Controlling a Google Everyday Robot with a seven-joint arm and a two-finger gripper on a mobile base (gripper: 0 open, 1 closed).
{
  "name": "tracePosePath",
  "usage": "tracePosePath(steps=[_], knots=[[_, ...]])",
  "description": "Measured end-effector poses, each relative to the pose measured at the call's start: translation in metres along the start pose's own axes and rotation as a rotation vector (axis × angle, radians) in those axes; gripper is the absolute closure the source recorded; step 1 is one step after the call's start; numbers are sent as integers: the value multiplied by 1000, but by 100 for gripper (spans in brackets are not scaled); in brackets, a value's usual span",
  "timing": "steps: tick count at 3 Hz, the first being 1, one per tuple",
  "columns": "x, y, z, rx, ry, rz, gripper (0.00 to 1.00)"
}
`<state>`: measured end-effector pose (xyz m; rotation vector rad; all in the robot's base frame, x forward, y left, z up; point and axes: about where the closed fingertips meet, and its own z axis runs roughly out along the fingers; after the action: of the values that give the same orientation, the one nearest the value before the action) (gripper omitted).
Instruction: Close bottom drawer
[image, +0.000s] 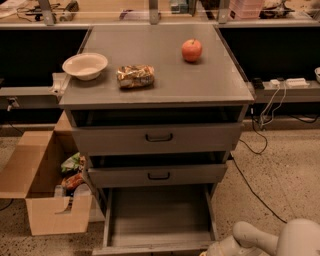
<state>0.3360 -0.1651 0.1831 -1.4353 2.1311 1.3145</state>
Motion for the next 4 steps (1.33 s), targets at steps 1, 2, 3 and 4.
tracePosePath(steps=[1, 2, 3, 4], knots=[[0, 0, 0, 0, 0, 0, 100], [-9, -19, -7, 33, 26, -84, 100], [-16, -39, -15, 61, 58, -162, 100], [-16, -39, -15, 61, 58, -162, 100]])
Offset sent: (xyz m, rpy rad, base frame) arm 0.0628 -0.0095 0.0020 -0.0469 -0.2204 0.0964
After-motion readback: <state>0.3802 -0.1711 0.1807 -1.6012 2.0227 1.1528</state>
